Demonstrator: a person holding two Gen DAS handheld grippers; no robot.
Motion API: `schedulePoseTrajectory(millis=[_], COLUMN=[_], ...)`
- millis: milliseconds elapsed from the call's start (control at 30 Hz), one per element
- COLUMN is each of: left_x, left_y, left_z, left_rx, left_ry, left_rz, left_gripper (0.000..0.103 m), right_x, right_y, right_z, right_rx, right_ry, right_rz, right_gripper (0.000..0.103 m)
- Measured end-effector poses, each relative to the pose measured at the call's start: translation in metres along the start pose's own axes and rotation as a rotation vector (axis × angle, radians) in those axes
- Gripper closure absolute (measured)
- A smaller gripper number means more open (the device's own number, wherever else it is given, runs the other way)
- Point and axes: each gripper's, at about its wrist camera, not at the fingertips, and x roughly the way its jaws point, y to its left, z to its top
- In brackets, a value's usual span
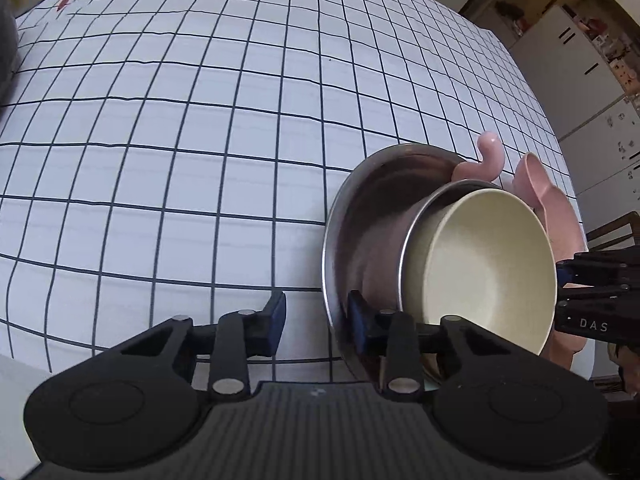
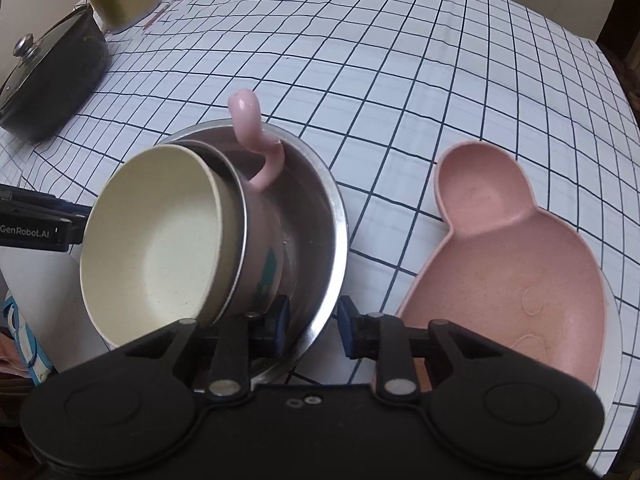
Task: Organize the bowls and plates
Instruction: 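Close both grippers on the steel bowl rim holding the nested pot and bowl, then lift the steel bowl stack with both grippers and carry it over the pink bear plate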
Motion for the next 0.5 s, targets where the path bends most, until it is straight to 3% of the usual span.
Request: schedulePoseTrajectory(millis=[167,500], left_x=[0.002,-0.001], left_y=[-0.008,-0.013], left_z=[0.000,-0.005], left_rx=[0.022,0.033], left_ry=[0.006,-0.001], left_rz=[-0.013,0.037], left_gripper=[0.089,0.090], right_x=[0.002,-0.004], right_y=[-0.003,-0.003], right_z=[0.001,-0.004], right_rx=[0.031,0.077], right_ry=[0.009,-0.003], right_rz=[0.015,-0.004], right_gripper=[0.080,0.086])
